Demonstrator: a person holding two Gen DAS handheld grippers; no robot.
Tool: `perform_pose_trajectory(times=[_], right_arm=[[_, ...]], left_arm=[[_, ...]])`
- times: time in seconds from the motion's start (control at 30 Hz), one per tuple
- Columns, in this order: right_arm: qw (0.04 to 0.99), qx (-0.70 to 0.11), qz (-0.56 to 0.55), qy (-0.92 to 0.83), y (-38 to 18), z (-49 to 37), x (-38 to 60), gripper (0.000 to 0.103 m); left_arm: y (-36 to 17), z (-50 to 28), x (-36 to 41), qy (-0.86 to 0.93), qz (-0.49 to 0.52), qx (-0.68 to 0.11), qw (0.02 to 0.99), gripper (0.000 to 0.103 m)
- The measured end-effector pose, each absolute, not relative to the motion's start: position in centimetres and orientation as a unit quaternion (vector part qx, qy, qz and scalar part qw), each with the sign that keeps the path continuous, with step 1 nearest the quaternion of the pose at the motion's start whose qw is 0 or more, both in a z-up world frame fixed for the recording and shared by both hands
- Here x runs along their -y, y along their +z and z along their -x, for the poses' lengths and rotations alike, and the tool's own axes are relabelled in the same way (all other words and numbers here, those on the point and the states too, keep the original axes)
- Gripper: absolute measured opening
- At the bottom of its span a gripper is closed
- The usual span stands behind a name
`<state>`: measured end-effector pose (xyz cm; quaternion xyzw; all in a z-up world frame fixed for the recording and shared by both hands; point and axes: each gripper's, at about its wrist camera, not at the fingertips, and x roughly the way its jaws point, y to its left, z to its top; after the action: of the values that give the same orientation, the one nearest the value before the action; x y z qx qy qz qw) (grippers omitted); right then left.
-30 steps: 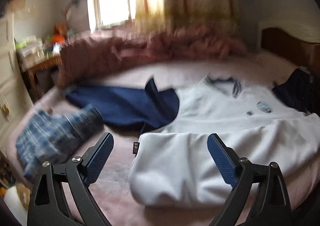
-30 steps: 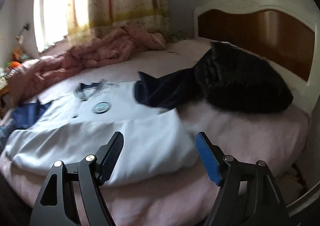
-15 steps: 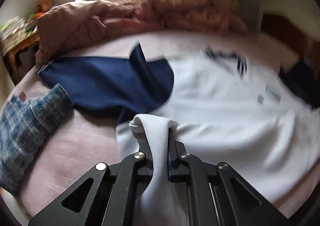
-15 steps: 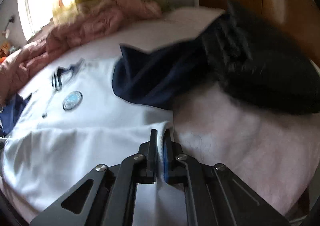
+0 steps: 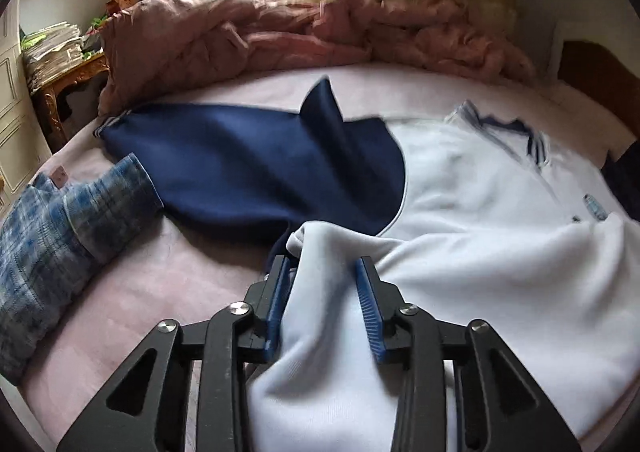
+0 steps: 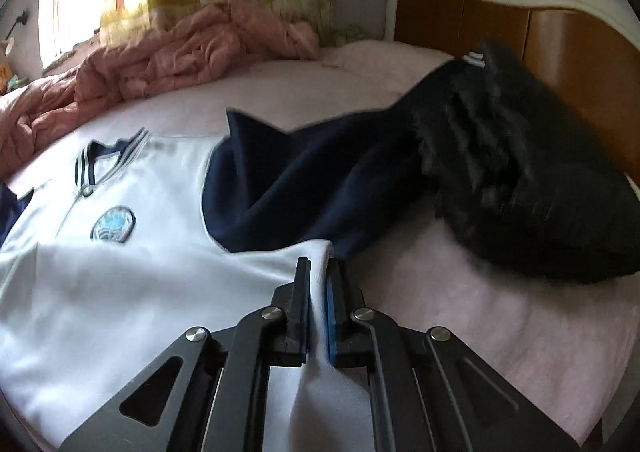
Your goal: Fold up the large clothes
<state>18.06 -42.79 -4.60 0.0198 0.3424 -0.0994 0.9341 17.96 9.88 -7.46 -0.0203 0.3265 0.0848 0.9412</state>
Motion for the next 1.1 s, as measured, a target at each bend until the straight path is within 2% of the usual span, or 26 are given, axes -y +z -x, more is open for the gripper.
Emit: perform_pose_trajectory(times=[0.03,0.07,0.13,0.2,0.23,0.27,0.33,0.4,0.53,0.67,0.83,1.1], right_arm=[[0.938,-0.331,-0.020,-0.100,-4.2,-17.6,42.8,0.008],[0.943,-0.316,-0.019,-0.105,-3.7,-17.0,42.7,0.015],[0.949,-0.294,-0.017,-0.114,-3.1,-16.1,42.6,0.026],[0.951,-0.291,-0.021,-0.101,-2.9,-15.2,42.5,0.049],[0.953,-0.287,-0.027,-0.093,-2.8,-14.7,42.4,0.052],[0.956,-0.277,-0.035,-0.086,-2.6,-14.0,42.2,0.053],[0.961,-0.263,-0.040,-0.079,-2.2,-13.4,41.6,0.056],[0.964,-0.251,-0.047,-0.080,-1.8,-12.7,41.2,0.072],[0.968,-0.222,-0.047,-0.106,-1.5,-11.6,40.9,0.072],[0.972,-0.211,-0.036,-0.094,-0.9,-11.3,40.5,0.073],[0.974,-0.205,-0.048,-0.078,-0.4,-11.2,40.6,0.085],[0.976,-0.205,-0.034,-0.059,-0.5,-11.1,39.5,0.085]], left_arm=[[-7.0,-17.3,-9.9,0.094,0.019,-0.310,0.946,0.062],[-6.5,-16.5,-9.9,0.103,0.018,-0.291,0.951,0.078],[-5.7,-14.9,-9.7,0.109,0.018,-0.259,0.960,0.083],[-5.2,-13.5,-9.4,0.101,0.019,-0.236,0.966,0.090],[-5.0,-13.1,-9.3,0.100,0.020,-0.225,0.969,0.101],[-4.8,-12.7,-9.0,0.096,0.023,-0.215,0.972,0.103],[-4.7,-12.6,-8.7,0.067,0.035,-0.216,0.974,0.103],[-4.8,-12.9,-7.9,0.068,0.028,-0.217,0.973,0.103],[-4.8,-12.3,-6.7,0.065,0.018,-0.195,0.979,0.103],[-4.8,-11.4,-6.5,0.040,0.058,-0.172,0.983,0.103],[-4.7,-11.2,-5.9,0.058,0.043,-0.163,0.984,0.103],[-4.7,-11.0,-5.7,0.053,0.037,-0.174,0.983,0.103]])
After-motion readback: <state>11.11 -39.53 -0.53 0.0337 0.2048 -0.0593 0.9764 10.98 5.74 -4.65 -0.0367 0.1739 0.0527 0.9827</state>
